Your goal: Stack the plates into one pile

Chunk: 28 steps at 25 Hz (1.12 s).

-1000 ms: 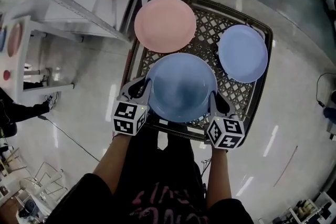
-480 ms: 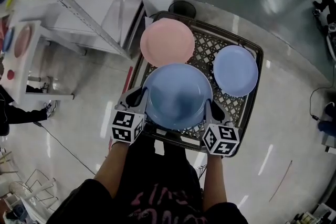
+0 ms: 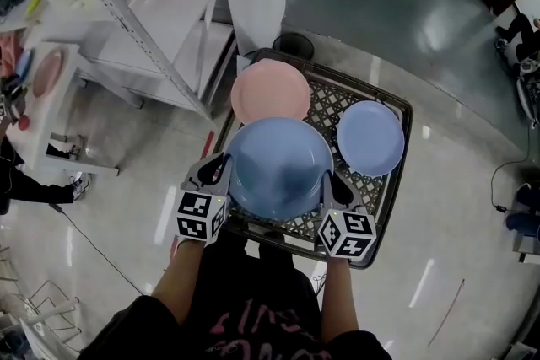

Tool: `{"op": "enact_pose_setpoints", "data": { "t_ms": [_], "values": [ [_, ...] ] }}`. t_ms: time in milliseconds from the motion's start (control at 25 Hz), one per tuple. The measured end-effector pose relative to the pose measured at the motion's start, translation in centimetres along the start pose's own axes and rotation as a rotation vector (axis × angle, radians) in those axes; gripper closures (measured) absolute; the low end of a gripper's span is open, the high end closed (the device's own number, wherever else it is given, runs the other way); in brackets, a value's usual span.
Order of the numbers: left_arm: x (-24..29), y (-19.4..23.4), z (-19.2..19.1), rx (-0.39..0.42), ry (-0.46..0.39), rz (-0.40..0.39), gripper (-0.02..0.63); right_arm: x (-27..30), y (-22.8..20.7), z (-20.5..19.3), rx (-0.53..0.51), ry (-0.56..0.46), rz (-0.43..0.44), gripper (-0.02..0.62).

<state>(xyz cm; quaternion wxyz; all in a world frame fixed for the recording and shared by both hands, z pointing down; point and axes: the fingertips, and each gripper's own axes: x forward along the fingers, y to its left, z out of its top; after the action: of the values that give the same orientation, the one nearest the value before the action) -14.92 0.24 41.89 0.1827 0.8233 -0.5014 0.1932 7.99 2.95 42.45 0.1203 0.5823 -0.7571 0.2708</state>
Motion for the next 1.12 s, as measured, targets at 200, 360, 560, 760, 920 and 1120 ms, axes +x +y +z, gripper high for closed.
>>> {"op": "enact_pose_setpoints", "data": {
  "t_ms": [200, 360, 560, 760, 920, 1120],
  "values": [
    [-0.7, 0.3, 0.7, -0.003, -0.015, 0.013, 0.578, -0.1, 0.6, 1.0, -0.012, -0.011, 0.015, 0.565],
    [-0.7, 0.4, 0.7, -0.008, -0.013, 0.016, 0.578, 0.1, 0.7, 1.0, -0.017, -0.005, 0.021, 0.565],
    [-0.1, 0.8, 0.7, -0.018, -0.006, 0.016, 0.577, 0.9, 0.5, 1.3, -0.024, 0.006, 0.023, 0.565],
    [1.5, 2.1, 1.1, -0.037, 0.006, 0.015, 0.578, 3.0, 0.4, 2.0, -0.028, 0.024, 0.022, 0.565],
    [2.9, 3.1, 1.1, -0.044, 0.016, 0.018, 0.578, 4.8, 0.2, 2.1, -0.024, 0.037, 0.021, 0.565],
    [4.7, 4.4, 1.3, -0.053, 0.02, 0.015, 0.578, 6.9, 0.0, 2.7, -0.032, 0.042, 0.024, 0.565]
  ]
}}
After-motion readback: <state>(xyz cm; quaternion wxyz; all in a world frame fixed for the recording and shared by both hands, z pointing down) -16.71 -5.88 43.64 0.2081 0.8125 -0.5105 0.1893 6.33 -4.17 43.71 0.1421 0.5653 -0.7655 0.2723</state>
